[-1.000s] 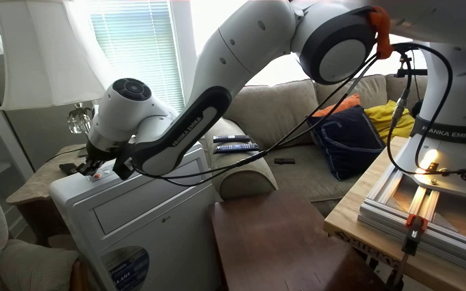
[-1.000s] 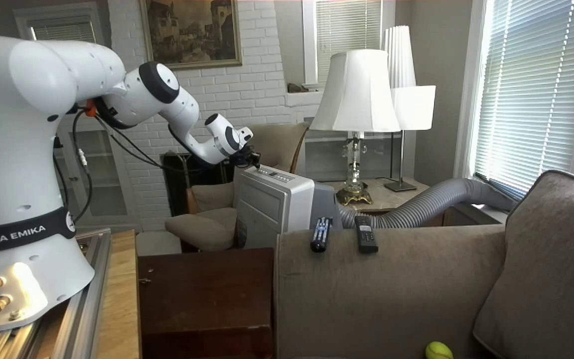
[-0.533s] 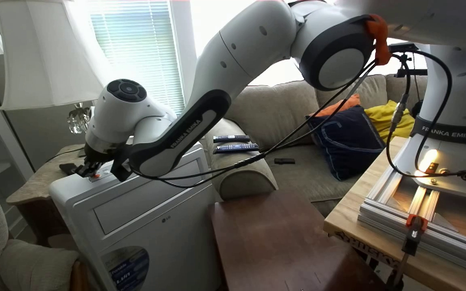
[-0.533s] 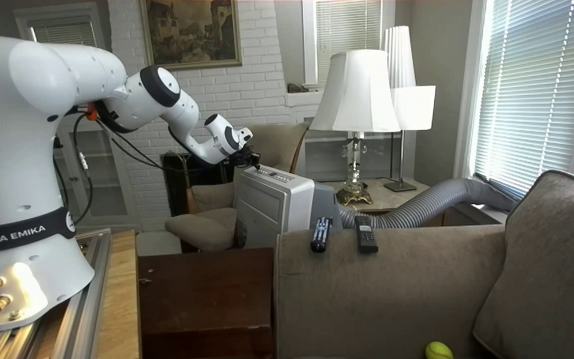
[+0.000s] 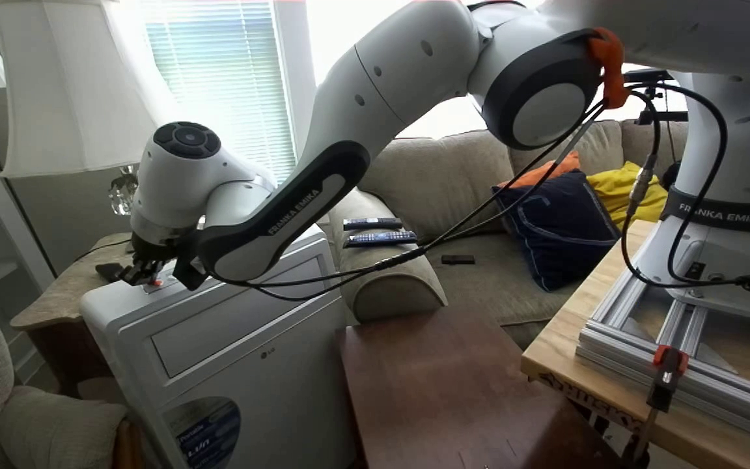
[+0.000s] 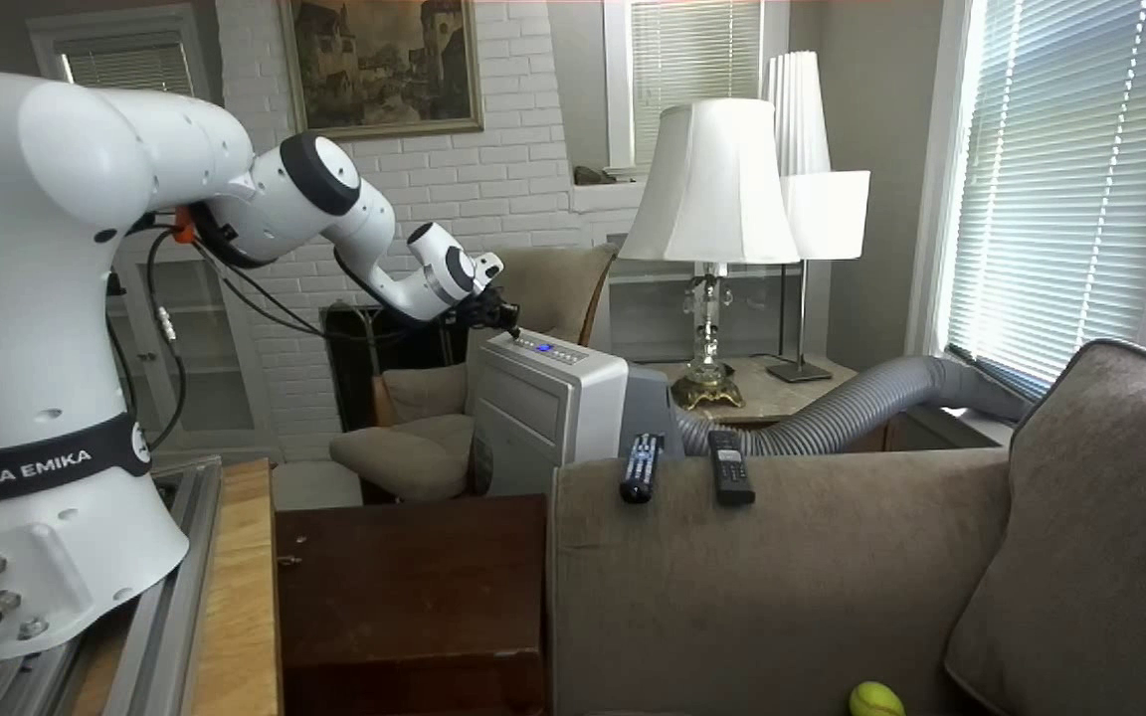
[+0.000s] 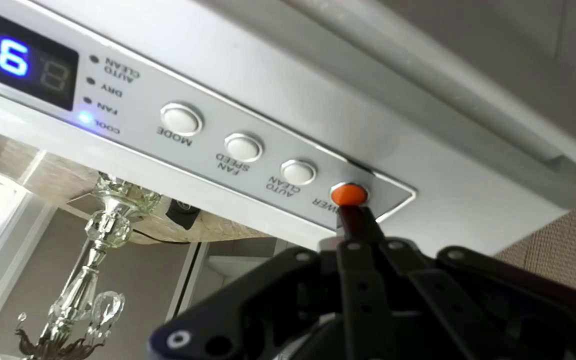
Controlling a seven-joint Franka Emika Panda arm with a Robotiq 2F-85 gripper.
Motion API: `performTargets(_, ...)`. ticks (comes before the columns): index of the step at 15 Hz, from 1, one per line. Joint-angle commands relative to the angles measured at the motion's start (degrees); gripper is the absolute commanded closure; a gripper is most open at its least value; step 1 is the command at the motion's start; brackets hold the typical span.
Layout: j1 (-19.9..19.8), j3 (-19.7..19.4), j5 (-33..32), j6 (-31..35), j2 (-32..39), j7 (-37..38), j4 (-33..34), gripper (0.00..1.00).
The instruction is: Press the orange button on the heater
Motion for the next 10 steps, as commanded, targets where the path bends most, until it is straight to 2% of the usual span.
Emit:
performTargets(1,-0.3,-0.8,0.4,-4.1,2.7,2.0,3.2,1.0)
performTargets(4,-0.3,-0.8,0.4,-6.1,2.9,2.3,4.2,1.0)
performTargets(6,-1.1,0.9,1.7,-5.2,1.6,2.6,5.2,1.0)
performTargets(8,-1.8,3.6,3.3,-6.9,-2.6,2.2,3.4,1.0)
performTargets(10,-3.4,8.0,5.6,-9.9,-8.4,-2.4,0.0,1.0)
